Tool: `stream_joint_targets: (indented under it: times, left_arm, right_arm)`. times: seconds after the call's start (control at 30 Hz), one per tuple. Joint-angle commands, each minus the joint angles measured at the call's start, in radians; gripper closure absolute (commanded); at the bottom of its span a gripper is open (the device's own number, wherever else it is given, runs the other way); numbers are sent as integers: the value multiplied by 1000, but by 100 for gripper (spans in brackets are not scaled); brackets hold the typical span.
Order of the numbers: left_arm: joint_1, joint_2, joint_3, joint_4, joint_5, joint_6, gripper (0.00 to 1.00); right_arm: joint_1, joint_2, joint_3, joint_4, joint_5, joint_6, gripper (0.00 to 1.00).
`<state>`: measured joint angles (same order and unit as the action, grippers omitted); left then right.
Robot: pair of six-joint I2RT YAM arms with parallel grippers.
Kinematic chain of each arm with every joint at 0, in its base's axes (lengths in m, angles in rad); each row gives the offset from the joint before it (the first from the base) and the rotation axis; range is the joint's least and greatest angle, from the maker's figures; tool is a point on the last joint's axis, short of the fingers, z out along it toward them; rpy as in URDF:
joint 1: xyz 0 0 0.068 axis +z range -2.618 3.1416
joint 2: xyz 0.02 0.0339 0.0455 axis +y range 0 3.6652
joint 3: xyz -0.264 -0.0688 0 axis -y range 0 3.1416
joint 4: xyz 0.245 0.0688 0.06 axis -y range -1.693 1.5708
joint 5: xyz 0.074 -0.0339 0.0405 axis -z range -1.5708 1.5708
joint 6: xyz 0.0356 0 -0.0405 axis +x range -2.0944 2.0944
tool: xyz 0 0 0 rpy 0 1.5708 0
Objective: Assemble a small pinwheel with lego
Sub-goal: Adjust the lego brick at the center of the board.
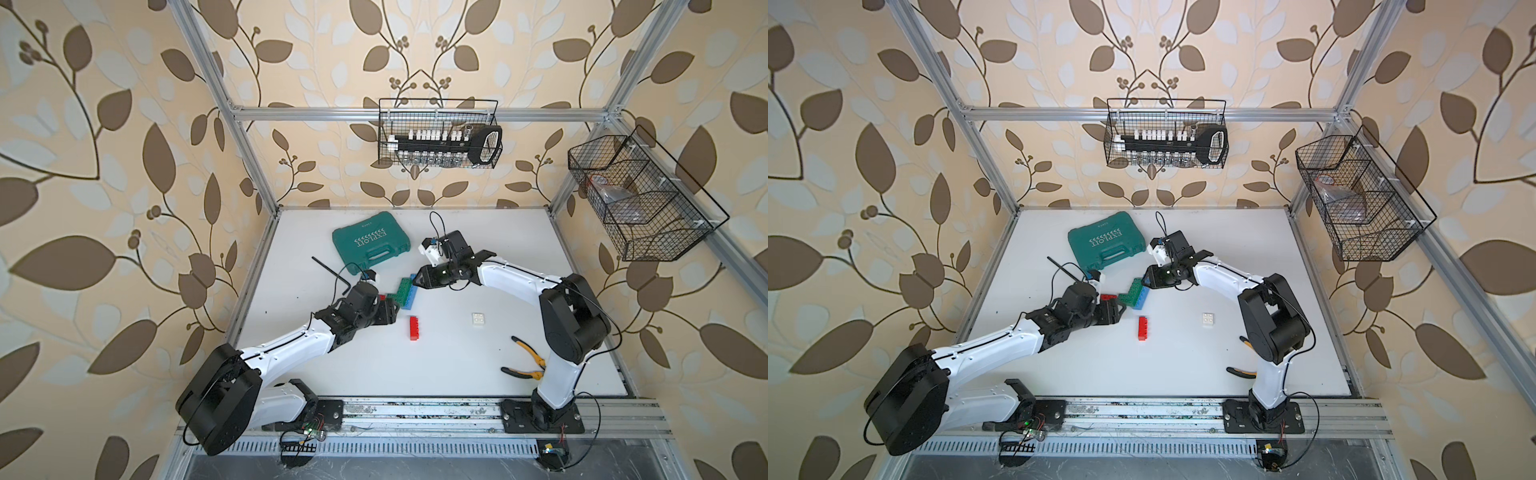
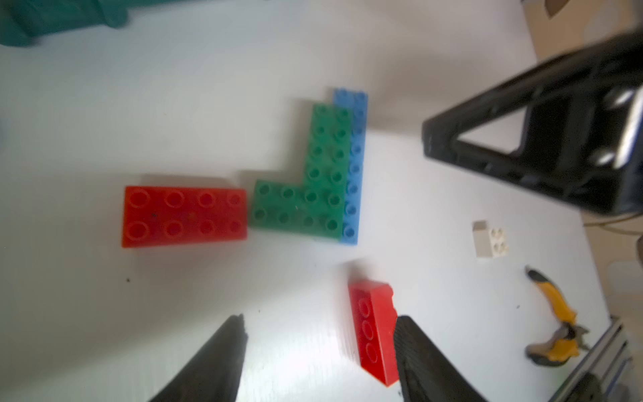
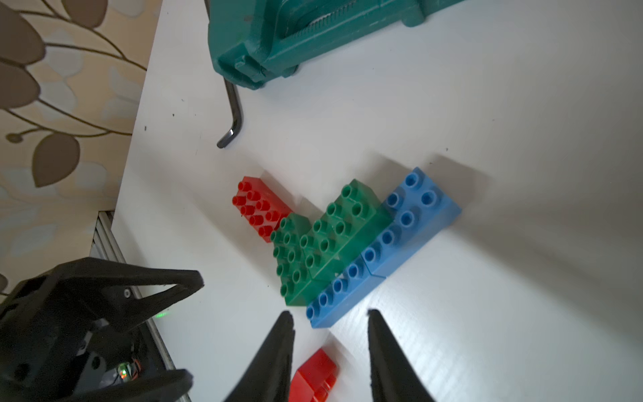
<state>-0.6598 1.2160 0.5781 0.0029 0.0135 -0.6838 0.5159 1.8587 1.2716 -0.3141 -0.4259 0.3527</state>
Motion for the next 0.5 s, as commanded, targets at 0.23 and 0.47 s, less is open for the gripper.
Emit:
stream_joint_targets:
  times: [0.23, 0.47]
  left_arm:
    - [41, -15, -15, -33, 76, -50, 27]
    - [40, 77, 16, 5, 97, -46, 25]
  right_arm:
    - [12, 102, 43, -15, -47, -9, 72]
    - [19, 123, 11, 33, -42, 34, 74]
